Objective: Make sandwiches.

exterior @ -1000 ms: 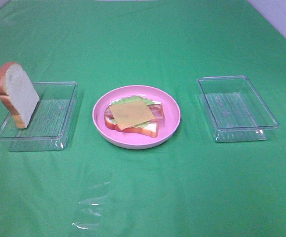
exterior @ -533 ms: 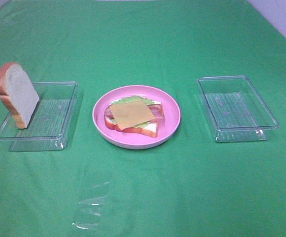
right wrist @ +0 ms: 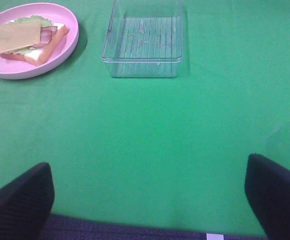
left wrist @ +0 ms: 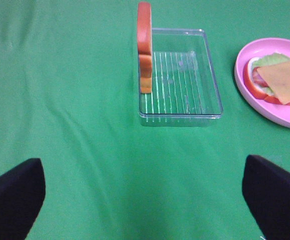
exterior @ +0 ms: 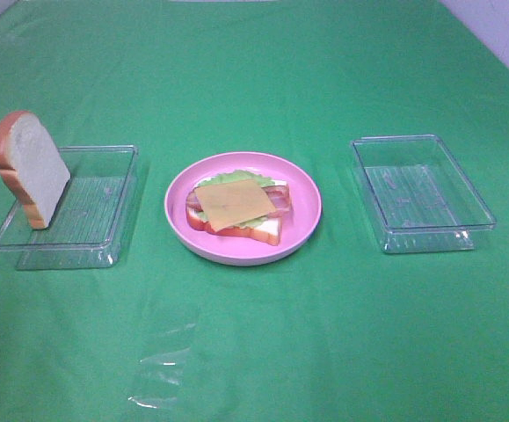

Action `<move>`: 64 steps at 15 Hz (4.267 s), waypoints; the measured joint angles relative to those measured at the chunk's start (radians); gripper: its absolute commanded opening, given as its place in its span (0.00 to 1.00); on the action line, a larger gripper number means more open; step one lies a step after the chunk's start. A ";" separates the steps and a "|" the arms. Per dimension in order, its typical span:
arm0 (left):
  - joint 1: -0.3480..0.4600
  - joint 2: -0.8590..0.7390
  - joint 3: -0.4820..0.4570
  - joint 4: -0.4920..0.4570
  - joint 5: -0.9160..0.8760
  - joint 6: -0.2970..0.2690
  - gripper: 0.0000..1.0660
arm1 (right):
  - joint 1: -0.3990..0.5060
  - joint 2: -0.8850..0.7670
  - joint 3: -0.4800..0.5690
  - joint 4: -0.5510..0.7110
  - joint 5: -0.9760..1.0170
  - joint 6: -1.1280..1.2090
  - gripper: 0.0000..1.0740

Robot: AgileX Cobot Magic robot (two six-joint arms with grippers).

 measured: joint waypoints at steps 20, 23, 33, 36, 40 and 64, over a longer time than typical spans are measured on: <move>0.000 1.282 -0.699 0.018 -0.195 -0.014 0.34 | 0.000 0.000 0.000 0.000 0.000 0.000 0.92; 0.000 1.282 -0.699 -0.025 -0.205 -0.016 0.18 | 0.000 0.000 0.000 0.000 0.000 0.000 0.92; -0.110 1.155 -0.845 -0.227 -0.095 -0.001 0.07 | 0.000 0.000 0.000 0.000 0.000 0.000 0.92; -0.187 1.188 -0.847 -0.418 -0.106 0.092 0.07 | 0.000 0.000 0.000 0.000 0.000 0.000 0.92; -0.270 1.314 -0.848 -0.724 -0.164 0.281 0.07 | 0.000 0.000 0.000 0.000 0.000 0.000 0.92; -0.282 1.024 -0.792 0.080 0.390 -0.078 0.86 | 0.000 0.000 0.000 0.000 0.000 0.000 0.92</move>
